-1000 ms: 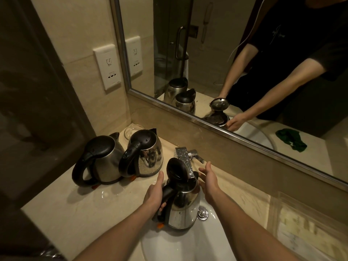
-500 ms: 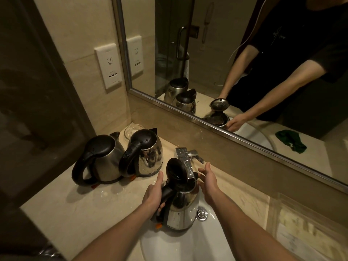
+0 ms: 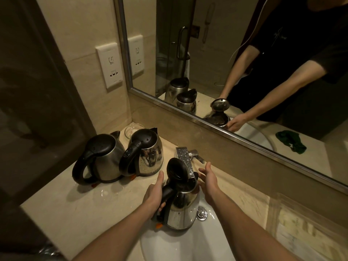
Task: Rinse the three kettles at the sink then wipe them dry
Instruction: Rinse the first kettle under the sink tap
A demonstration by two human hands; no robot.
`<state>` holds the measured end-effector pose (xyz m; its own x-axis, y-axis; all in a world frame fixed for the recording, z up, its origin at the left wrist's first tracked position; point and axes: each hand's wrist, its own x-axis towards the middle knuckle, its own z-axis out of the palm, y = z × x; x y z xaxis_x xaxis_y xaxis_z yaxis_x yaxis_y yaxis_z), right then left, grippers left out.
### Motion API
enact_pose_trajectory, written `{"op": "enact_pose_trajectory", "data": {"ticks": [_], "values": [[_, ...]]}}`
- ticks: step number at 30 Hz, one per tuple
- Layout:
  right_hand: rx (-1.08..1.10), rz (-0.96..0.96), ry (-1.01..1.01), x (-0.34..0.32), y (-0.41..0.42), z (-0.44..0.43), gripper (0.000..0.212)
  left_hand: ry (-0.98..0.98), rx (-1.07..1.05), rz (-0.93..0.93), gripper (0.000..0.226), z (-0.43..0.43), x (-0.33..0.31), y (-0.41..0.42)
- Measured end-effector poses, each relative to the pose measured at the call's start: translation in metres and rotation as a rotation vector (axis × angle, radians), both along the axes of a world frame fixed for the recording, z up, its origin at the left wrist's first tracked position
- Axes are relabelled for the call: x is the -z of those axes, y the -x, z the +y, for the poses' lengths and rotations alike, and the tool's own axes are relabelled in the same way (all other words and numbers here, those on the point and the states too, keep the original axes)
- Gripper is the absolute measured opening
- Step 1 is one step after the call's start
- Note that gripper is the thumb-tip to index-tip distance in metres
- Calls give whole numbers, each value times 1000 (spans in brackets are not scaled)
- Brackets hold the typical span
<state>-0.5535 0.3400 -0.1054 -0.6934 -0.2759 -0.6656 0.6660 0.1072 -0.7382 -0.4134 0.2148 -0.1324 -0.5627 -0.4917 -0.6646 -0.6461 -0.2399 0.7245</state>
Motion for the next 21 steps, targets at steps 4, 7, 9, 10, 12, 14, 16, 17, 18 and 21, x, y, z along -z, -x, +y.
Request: {"op": "enact_pose_trajectory", "data": {"ticks": [4,7,9,10,12,14,16,17,18,21], "values": [[-7,-2,5,-1,-1,0,59,8,-19,-5,84,0,1,0],[-5,-5,9,0,-1,-1,62,16,-29,-7,88,1,3,0],[-2,-4,12,2,-1,-2,63,15,-38,-5,87,0,4,0],[1,-2,12,2,-1,-1,63,14,-38,-5,86,0,4,0],[3,-4,11,2,-1,-1,62,9,-47,-1,87,0,5,0],[2,-5,14,1,-2,0,62,6,-58,2,91,-1,6,0],[-4,-4,14,1,-2,0,61,5,-58,-3,93,-1,7,1],[-3,-3,14,1,-2,0,60,7,-57,-6,93,-1,6,1],[0,-1,13,2,-2,0,60,8,-60,-7,92,-1,6,1],[0,5,18,3,-2,-1,58,6,-60,-13,90,-2,6,1]]}}
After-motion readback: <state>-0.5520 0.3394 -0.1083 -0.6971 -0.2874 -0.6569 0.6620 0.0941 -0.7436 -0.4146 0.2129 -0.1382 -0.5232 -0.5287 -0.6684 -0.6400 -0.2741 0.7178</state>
